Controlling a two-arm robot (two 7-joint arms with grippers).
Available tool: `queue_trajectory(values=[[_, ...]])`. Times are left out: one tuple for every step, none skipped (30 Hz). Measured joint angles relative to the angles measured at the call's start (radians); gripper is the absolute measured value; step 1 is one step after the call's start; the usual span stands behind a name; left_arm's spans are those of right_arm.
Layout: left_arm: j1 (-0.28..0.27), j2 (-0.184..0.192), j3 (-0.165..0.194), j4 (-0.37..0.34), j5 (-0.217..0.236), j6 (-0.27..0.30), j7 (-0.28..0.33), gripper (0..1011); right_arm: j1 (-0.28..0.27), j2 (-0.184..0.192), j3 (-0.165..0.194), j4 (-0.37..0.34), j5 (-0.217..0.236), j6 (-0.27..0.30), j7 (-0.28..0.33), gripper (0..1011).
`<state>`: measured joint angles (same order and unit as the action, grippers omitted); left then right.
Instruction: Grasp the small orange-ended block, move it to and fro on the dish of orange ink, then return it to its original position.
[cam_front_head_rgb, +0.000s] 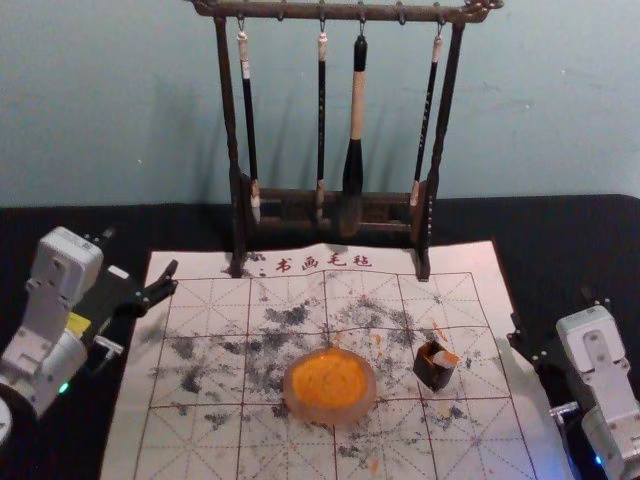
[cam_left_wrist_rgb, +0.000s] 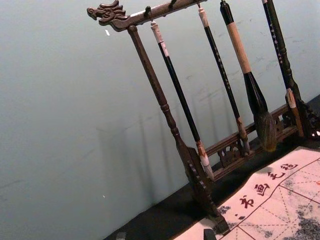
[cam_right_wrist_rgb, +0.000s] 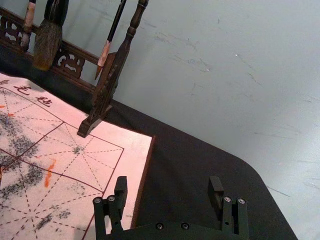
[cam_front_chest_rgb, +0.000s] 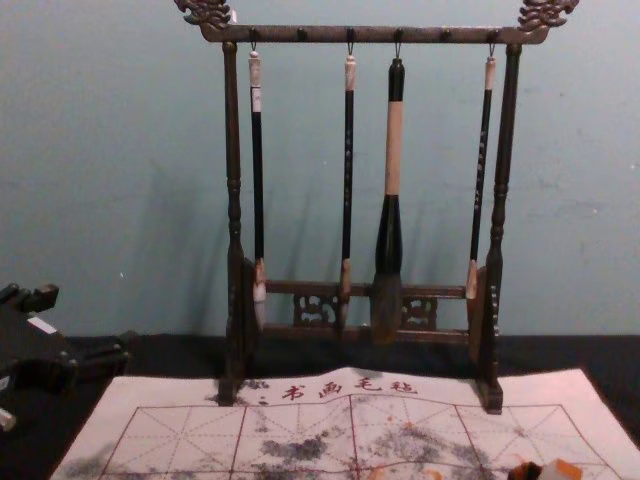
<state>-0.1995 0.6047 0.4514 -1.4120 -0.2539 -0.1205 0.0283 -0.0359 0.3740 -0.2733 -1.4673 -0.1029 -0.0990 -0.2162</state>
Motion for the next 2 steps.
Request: queue_trajectory(values=[[0.000,0.000,0.000,0.000,0.000,0.000,0.000,1001,0.000,0.000,0.000,0.000,0.000,0.000,0.000,1002],[0.000,0.000,0.000,0.000,0.000,0.000,0.000,1002,0.000,0.000,0.000,0.000,0.000,0.000,0.000,1002]])
